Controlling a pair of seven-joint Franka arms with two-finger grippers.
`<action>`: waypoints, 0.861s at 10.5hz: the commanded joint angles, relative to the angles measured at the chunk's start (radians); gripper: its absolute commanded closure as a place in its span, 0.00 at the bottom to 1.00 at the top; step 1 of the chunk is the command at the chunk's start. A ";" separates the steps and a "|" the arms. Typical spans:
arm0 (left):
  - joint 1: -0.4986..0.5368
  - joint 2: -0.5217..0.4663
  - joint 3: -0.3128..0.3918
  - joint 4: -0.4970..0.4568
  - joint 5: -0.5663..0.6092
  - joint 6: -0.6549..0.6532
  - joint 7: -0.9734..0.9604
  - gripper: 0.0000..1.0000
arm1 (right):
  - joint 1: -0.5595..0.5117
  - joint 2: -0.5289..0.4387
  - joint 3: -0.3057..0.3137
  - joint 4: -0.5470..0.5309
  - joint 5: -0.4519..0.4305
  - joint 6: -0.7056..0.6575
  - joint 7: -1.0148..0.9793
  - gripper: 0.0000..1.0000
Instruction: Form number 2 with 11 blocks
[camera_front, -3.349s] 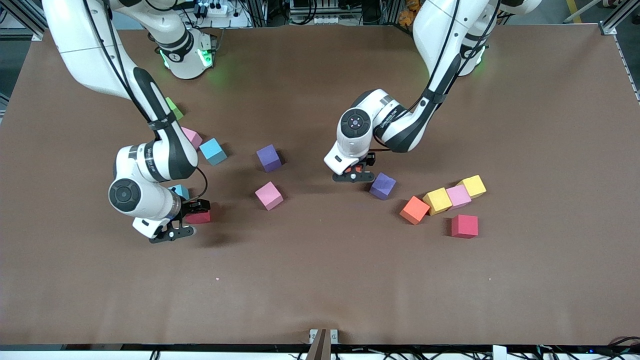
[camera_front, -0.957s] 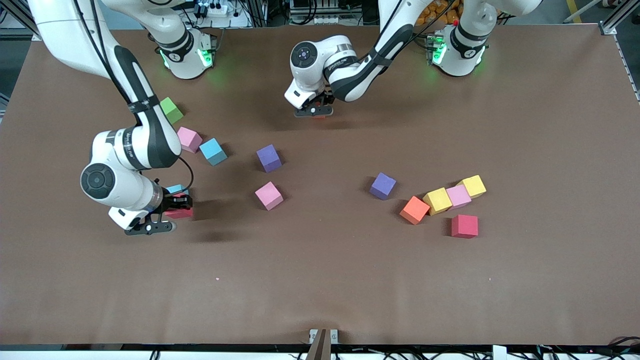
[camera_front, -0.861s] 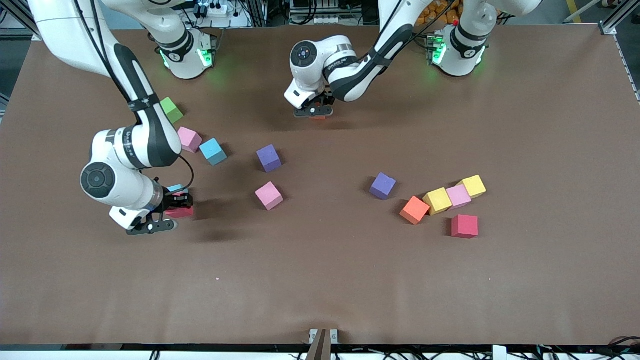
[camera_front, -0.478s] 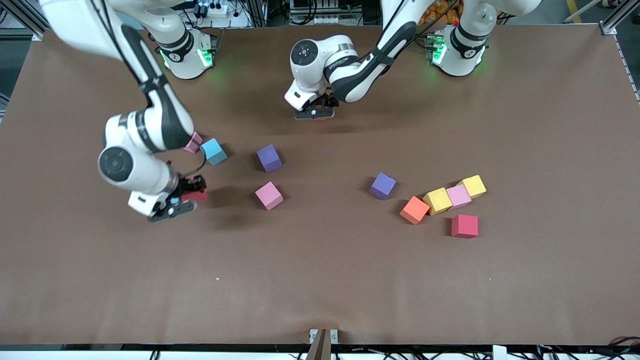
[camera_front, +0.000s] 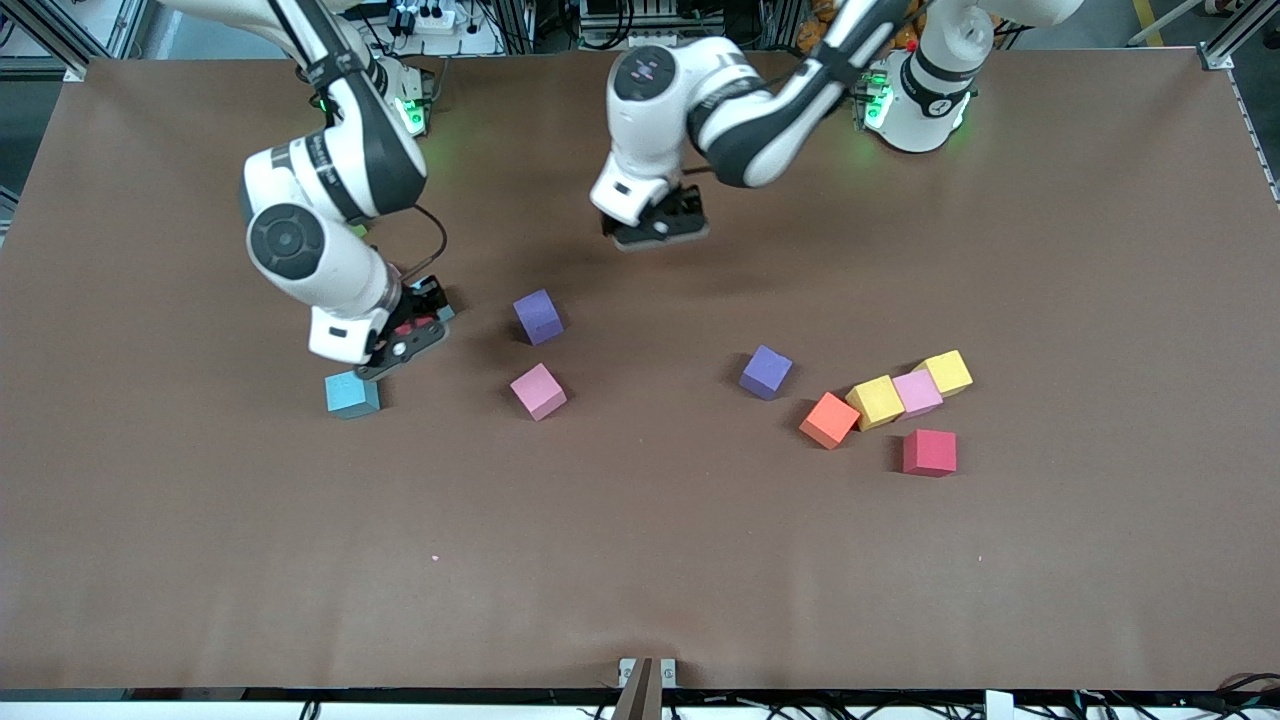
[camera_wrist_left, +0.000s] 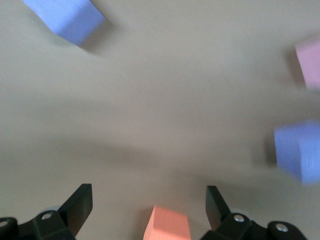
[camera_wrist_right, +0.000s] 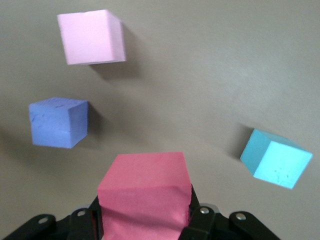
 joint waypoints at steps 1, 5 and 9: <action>0.139 0.000 -0.009 0.009 -0.061 -0.011 -0.015 0.00 | 0.079 -0.071 -0.002 -0.071 -0.013 0.007 -0.052 0.90; 0.295 0.114 -0.002 0.137 -0.134 -0.042 -0.181 0.00 | 0.361 -0.142 -0.002 -0.154 -0.013 0.013 -0.113 0.88; 0.289 0.190 0.037 0.171 -0.064 -0.036 -0.195 0.00 | 0.598 -0.149 -0.002 -0.301 -0.013 0.261 -0.113 0.88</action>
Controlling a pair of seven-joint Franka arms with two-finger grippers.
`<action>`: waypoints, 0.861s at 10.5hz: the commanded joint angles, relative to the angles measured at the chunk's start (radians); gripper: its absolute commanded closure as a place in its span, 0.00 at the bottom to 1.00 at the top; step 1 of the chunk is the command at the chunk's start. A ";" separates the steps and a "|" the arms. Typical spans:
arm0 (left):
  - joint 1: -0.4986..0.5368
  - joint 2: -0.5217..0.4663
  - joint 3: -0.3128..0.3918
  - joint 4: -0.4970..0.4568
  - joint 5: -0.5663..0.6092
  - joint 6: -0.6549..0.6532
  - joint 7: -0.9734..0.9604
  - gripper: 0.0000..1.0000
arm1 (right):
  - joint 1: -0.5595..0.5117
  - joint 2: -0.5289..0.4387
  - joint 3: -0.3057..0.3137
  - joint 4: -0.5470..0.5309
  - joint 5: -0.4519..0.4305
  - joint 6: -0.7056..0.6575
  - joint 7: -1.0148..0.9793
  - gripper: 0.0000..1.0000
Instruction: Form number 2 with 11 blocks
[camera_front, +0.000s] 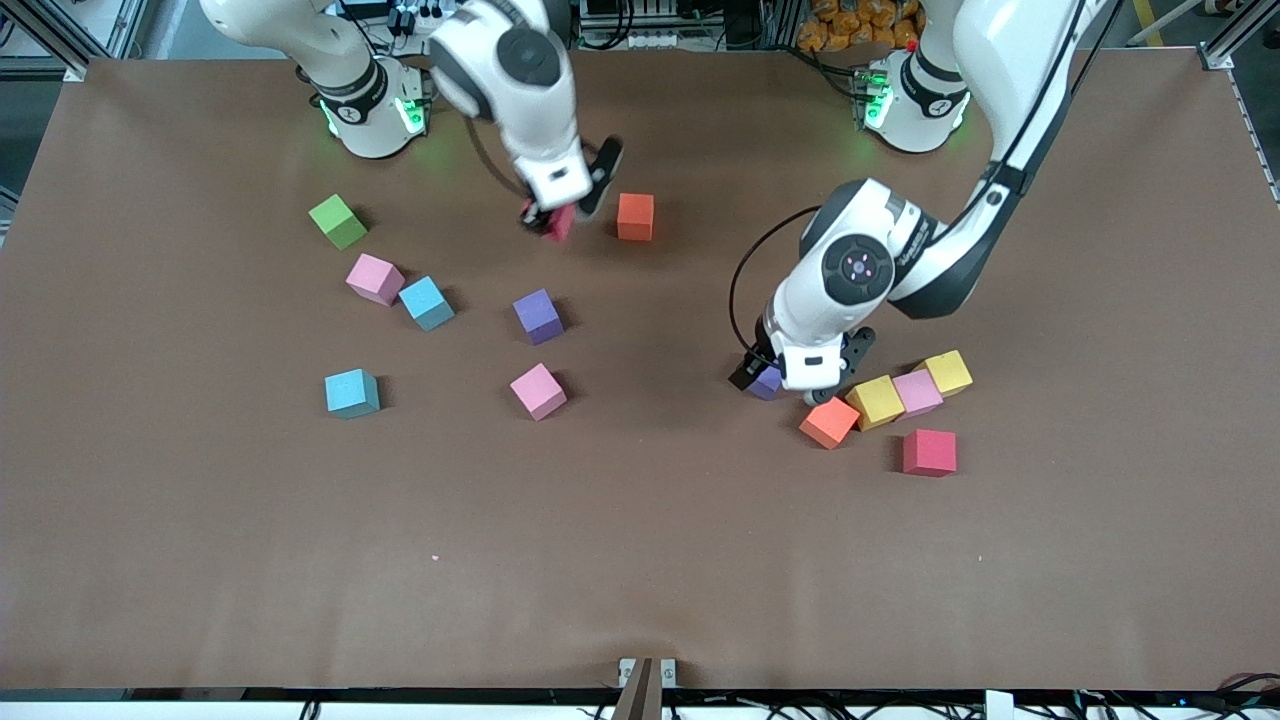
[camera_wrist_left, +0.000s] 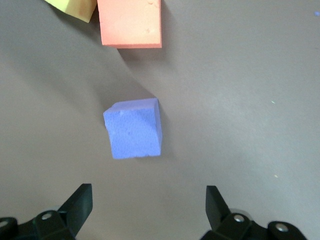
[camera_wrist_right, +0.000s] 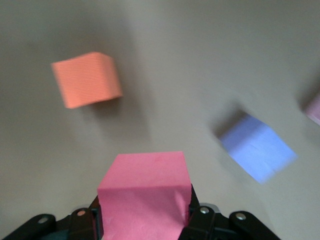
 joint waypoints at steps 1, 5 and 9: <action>-0.016 0.058 0.010 0.044 0.091 -0.017 -0.038 0.00 | 0.059 -0.003 -0.011 -0.069 -0.012 0.104 -0.019 0.88; -0.008 0.115 0.031 0.045 0.111 -0.014 -0.037 0.00 | 0.130 0.090 -0.011 -0.097 -0.010 0.222 -0.016 0.89; -0.008 0.151 0.039 0.042 0.113 0.000 -0.037 0.00 | 0.141 0.173 -0.011 -0.095 -0.009 0.313 -0.007 0.90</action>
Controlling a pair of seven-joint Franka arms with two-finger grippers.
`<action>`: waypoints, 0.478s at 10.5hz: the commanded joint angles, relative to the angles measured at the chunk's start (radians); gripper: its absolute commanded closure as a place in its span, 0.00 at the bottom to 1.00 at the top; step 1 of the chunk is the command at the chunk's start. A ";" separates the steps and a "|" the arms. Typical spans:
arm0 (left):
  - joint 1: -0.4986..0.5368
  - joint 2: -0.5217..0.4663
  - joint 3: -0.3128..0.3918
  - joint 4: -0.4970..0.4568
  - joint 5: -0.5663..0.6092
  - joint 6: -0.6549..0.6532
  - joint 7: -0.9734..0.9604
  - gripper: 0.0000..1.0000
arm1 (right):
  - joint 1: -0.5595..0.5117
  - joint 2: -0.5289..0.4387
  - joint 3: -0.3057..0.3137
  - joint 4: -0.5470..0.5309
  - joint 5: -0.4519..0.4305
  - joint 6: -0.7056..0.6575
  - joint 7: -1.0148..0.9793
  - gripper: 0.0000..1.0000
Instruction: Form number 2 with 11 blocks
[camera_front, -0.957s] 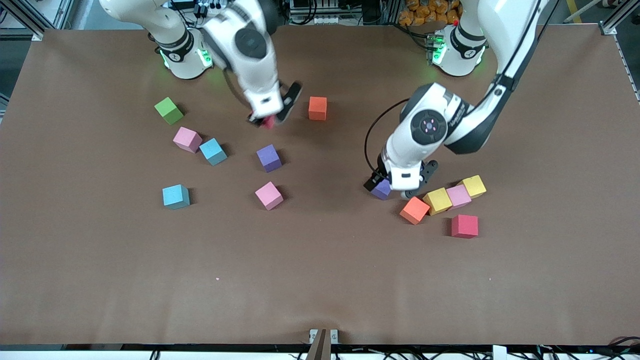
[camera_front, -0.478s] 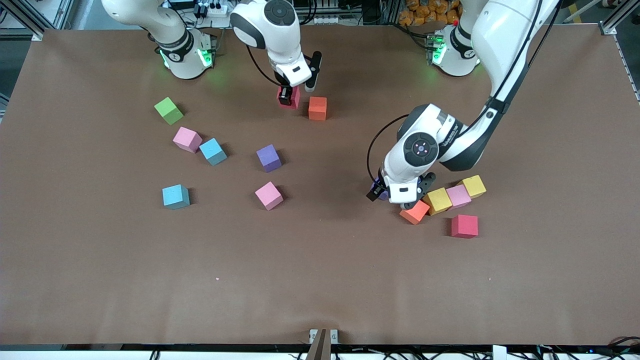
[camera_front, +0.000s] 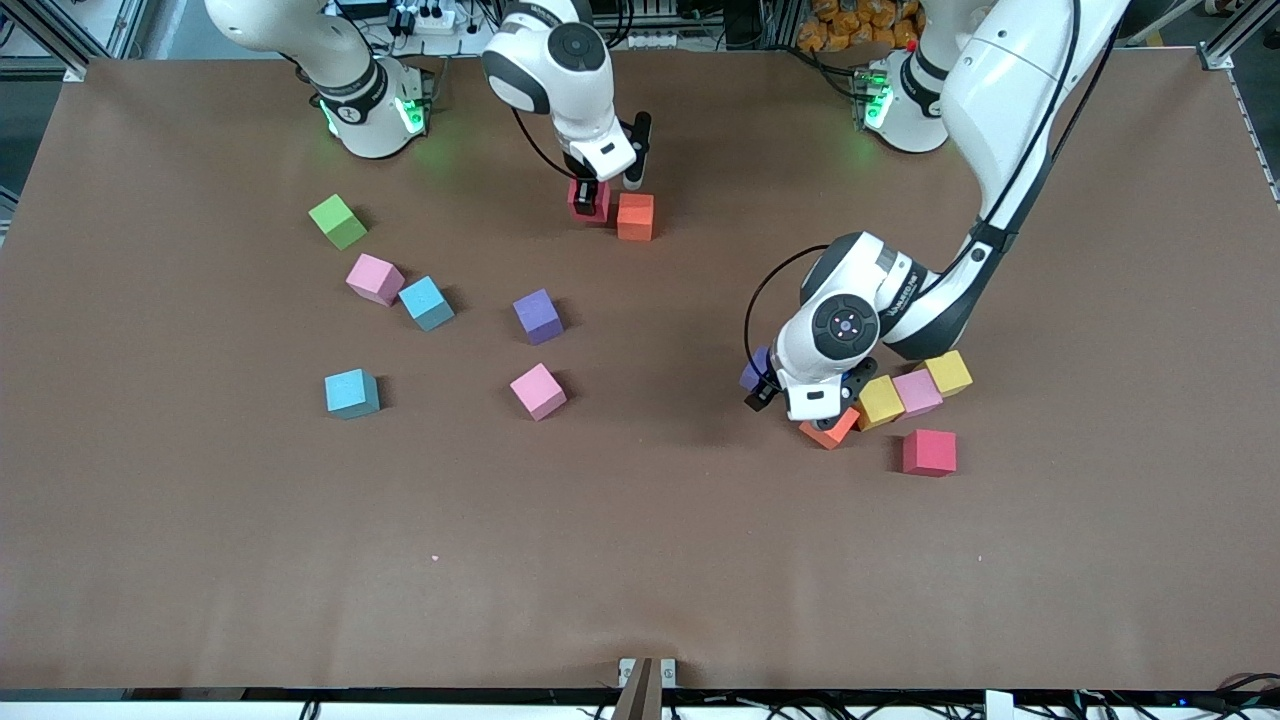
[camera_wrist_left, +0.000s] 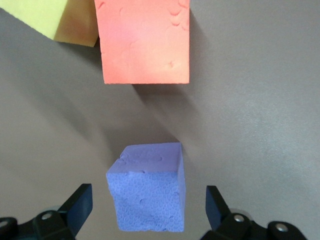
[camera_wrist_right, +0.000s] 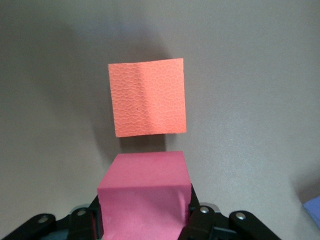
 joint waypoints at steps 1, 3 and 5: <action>-0.006 0.031 0.001 0.018 0.026 0.003 -0.025 0.00 | 0.014 0.047 -0.010 0.002 -0.004 0.058 -0.001 0.91; -0.006 0.040 0.001 0.018 0.024 0.003 -0.025 0.00 | 0.027 0.071 -0.010 0.005 -0.003 0.077 -0.001 0.91; -0.003 0.052 0.001 0.015 0.017 0.029 -0.031 0.00 | 0.036 0.094 -0.010 0.008 -0.003 0.100 -0.001 0.91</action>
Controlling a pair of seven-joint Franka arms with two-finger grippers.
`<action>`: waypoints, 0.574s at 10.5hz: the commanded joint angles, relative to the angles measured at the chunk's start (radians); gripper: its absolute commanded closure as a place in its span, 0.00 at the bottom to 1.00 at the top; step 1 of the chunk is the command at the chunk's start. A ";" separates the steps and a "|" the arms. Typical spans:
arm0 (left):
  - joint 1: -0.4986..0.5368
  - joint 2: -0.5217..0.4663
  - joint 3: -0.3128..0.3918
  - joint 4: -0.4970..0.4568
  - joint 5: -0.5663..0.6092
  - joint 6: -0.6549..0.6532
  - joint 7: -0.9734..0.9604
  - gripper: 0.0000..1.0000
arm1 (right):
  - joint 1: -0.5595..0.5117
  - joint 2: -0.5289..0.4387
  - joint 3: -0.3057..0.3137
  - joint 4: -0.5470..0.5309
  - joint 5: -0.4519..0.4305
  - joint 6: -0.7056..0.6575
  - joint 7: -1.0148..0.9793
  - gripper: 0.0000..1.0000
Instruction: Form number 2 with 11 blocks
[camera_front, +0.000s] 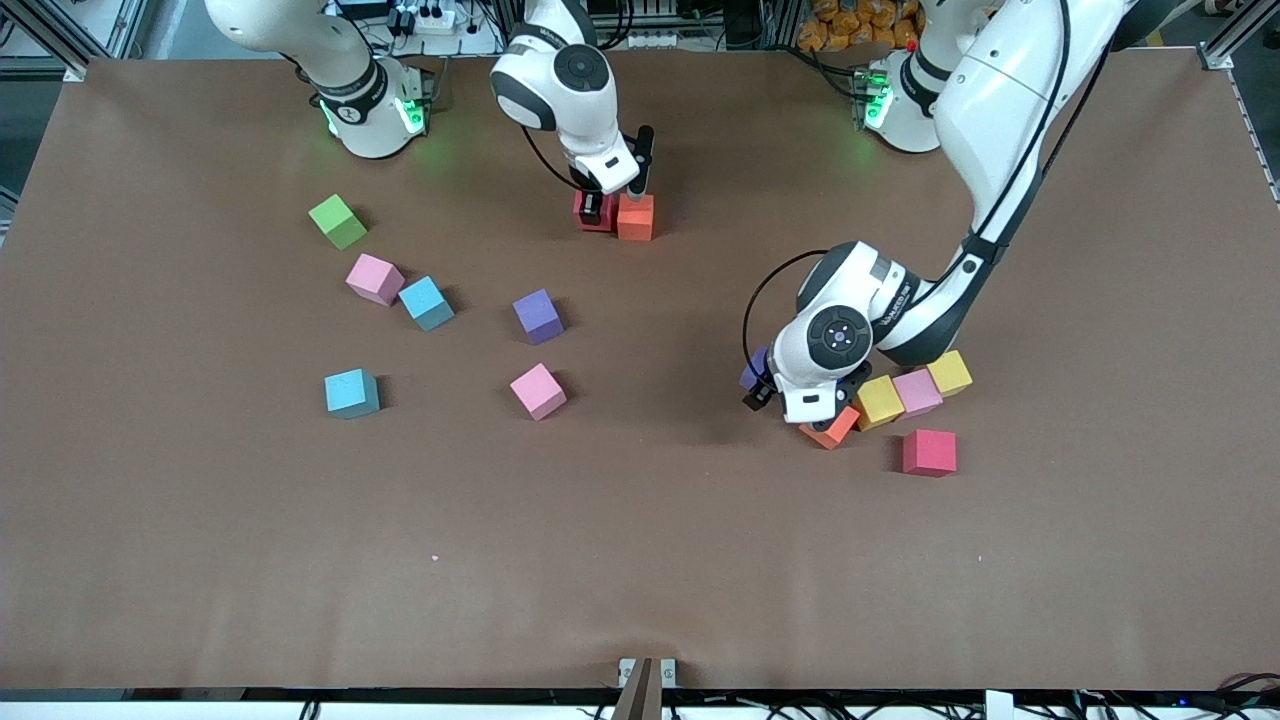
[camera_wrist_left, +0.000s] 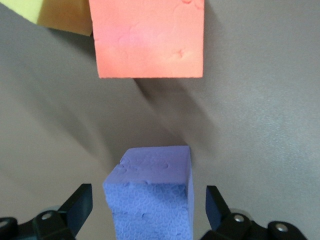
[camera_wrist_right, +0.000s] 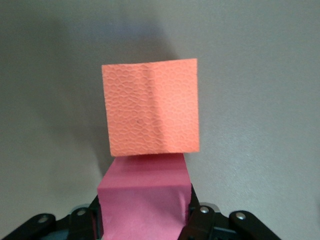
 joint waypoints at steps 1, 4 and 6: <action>-0.004 0.022 0.000 0.013 0.017 0.033 -0.047 0.01 | 0.028 0.030 -0.010 0.009 -0.001 0.029 0.006 0.91; -0.004 0.024 0.000 -0.001 0.020 0.055 -0.228 0.33 | 0.031 0.038 -0.010 0.021 -0.001 0.032 0.006 0.91; 0.000 0.013 -0.001 -0.021 0.021 0.055 -0.253 0.51 | 0.031 0.044 -0.010 0.029 0.000 0.034 0.006 0.91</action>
